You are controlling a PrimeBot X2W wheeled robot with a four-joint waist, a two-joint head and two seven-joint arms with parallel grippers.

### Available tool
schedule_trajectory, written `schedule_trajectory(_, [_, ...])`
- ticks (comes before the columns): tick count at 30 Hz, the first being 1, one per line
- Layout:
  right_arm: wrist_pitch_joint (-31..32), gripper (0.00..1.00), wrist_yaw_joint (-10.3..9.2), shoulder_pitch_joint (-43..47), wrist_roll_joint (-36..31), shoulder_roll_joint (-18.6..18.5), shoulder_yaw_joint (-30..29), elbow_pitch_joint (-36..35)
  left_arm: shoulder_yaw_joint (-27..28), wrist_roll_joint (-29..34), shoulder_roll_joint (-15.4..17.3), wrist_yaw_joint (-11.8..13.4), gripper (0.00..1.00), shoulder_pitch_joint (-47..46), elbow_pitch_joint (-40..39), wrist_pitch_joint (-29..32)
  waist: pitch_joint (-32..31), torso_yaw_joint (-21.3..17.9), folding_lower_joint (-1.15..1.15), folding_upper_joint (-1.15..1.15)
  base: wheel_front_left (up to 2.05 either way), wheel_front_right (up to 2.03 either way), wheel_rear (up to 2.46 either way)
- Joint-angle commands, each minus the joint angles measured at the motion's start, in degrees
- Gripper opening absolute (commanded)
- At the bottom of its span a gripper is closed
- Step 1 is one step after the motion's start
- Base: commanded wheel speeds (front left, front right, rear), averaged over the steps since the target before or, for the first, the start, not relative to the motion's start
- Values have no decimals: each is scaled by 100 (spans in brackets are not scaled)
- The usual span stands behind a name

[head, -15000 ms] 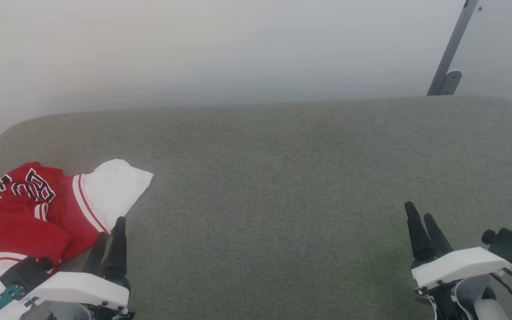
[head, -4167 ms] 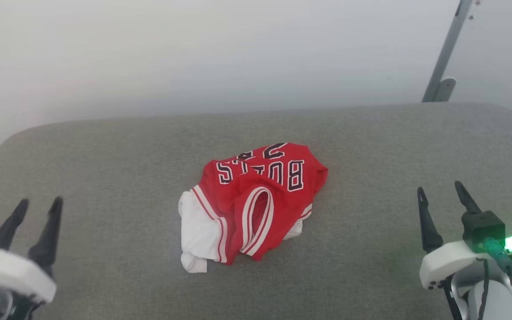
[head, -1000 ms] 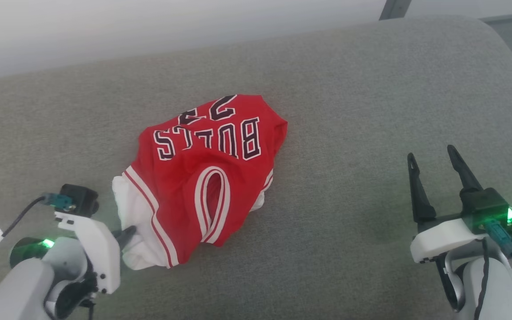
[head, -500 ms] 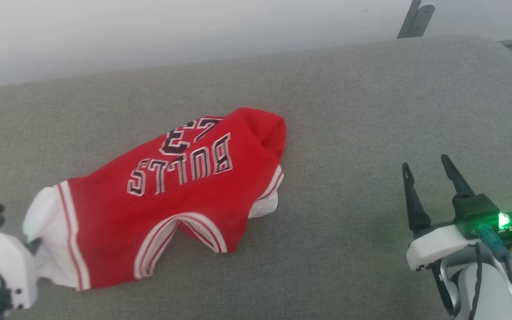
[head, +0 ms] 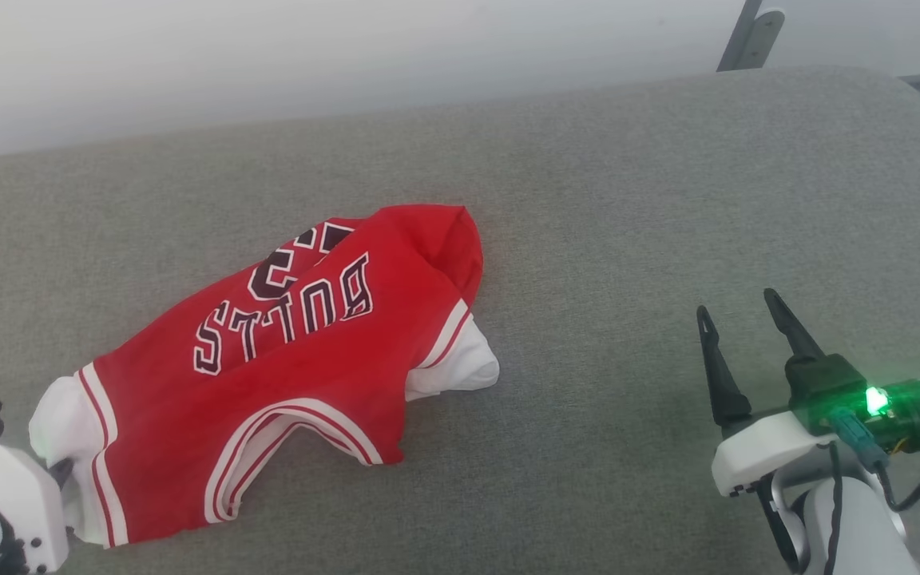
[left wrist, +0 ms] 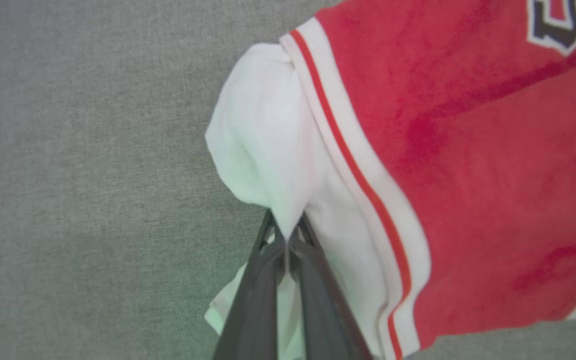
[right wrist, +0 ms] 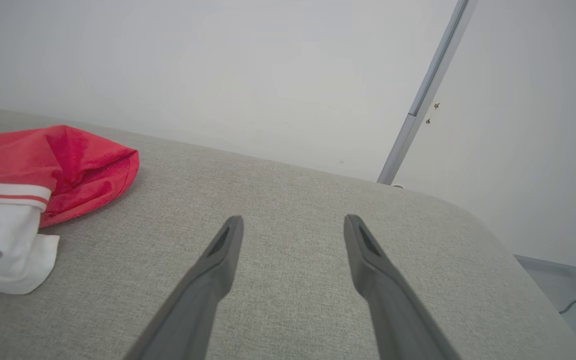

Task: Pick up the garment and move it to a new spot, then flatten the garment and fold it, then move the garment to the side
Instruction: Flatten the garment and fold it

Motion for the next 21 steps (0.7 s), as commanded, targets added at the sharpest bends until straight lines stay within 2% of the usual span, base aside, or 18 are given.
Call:
schedule_trajectory(1, [-35, 100, -8, -60, -21, 10, 28, 28, -6, -47, -69, -73, 100, -127, 86, -70, 9, 27, 0, 0, 0, 0, 0])
schedule_trajectory(8, [-35, 100, -8, -91, 60, -23, 239, 190, 14, 43, -82, -146, 100, -330, 65, -367, -69, 275, 0, 0, 0, 0, 0])
schedule_trajectory(13, [-35, 100, -8, -128, 233, -153, 591, 397, 142, 122, -96, -1, 100, -319, -205, -773, -155, 489, 0, 0, 0, 0, 0])
schedule_trajectory(21, [147, 100, -8, -435, 938, -541, 1683, 1106, 513, 308, -252, 317, 100, 79, -1001, -2033, -292, 910, 0, 0, 0, 0, 0])
